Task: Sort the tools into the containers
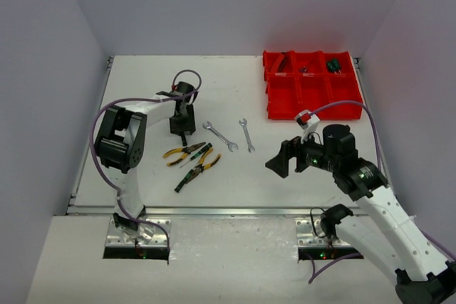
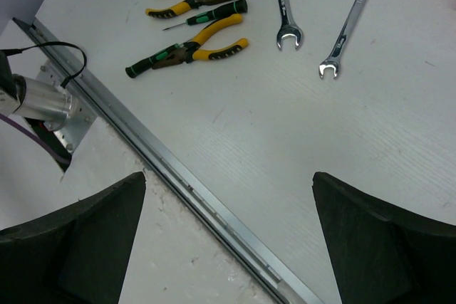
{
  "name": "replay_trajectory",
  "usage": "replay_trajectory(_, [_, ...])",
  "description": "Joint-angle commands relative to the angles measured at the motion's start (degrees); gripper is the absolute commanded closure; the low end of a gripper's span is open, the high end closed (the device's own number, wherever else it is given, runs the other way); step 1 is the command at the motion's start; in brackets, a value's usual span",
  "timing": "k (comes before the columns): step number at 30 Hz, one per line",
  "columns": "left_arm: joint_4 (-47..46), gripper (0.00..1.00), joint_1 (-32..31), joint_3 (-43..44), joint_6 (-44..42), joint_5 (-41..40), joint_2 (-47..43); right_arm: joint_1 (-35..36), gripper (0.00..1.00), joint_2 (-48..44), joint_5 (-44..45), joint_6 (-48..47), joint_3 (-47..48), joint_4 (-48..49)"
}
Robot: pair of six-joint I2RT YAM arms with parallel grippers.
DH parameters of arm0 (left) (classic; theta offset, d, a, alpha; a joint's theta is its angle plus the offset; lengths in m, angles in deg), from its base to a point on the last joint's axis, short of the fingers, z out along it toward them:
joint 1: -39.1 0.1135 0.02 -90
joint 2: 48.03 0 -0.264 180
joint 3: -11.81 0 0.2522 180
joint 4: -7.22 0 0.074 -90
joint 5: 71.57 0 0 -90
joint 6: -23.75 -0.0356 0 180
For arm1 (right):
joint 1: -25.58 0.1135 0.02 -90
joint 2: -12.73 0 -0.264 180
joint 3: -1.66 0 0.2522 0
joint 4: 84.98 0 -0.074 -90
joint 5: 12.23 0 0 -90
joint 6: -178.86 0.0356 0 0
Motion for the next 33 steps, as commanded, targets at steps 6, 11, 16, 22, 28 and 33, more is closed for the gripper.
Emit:
replay_trajectory(6, [-3.52,0.99,0.49,-3.07,1.52,-0.09,4.33,-0.13,0.01,1.76,1.14,1.64,-0.38,5.44])
replay_trajectory(11, [-9.07,1.00,0.39,-6.38,4.10,0.29,-3.39,-0.12,0.01,3.65,1.18,8.05,-2.58,13.43])
replay_trajectory(16, [-20.18,1.00,-0.14,-13.97,4.87,6.84,-17.87,-0.12,0.01,9.16,-2.62,13.28,-2.73,22.15])
replay_trajectory(22, [-38.85,1.00,-2.62,-27.45,4.23,33.28,-34.35,-0.21,0.07,22.06,-13.66,23.30,1.34,39.32])
replay_trajectory(28, [-52.85,1.00,-9.80,-35.63,8.51,45.40,-40.10,0.67,0.17,31.52,-13.09,25.88,4.96,45.79])
replay_trajectory(33, [-59.35,1.00,-14.68,-37.91,11.37,46.84,-42.14,2.52,0.27,35.97,-13.91,27.08,5.08,48.70])
